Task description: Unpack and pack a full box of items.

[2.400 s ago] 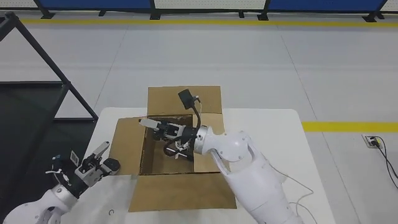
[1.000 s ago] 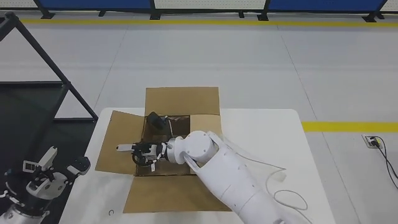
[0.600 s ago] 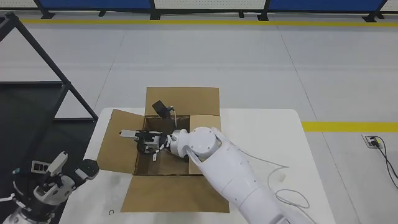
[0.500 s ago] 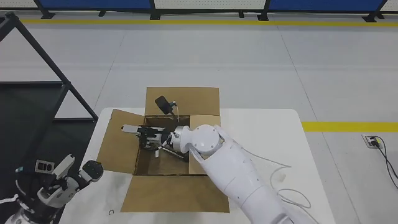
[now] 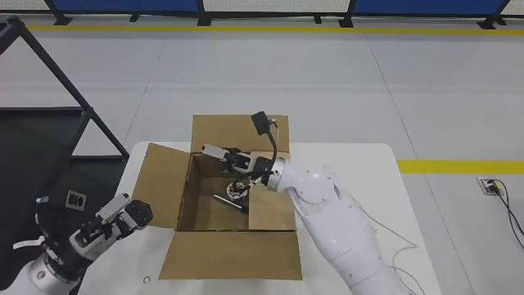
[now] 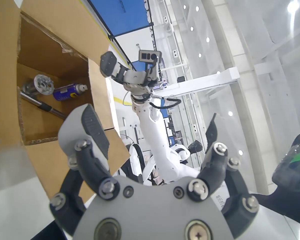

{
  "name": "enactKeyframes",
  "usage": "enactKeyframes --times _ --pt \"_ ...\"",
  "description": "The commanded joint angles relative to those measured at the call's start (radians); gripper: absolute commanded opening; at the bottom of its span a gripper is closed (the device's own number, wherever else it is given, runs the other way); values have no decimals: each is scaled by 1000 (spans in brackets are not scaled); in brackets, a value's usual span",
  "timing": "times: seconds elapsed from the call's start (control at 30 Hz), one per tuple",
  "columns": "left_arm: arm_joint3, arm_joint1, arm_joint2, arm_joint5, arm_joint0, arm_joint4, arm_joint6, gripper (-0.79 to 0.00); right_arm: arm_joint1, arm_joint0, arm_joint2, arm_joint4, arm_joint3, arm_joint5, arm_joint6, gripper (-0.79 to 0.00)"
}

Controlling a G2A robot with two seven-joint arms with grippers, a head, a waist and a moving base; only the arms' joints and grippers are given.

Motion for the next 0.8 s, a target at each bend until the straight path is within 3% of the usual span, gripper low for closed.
enactKeyframes --times 0.0,0.2,0.37,0.43,0.77 --pt "15 3 32 24 -34 32 4 0 22 -80 54 -14 -134 15 26 0" --pt "62 9 155 98 -153 113 -23 0 65 -259 176 34 -405 -20 119 0" --pt "100 9 275 158 -264 164 -33 0 91 -324 261 106 -508 -34 197 0" --pt "115 9 325 161 -303 162 -88 0 99 -327 277 137 -513 -23 227 0" --pt "119 9 331 160 -309 164 -95 0 100 -325 277 137 -510 -17 235 0"
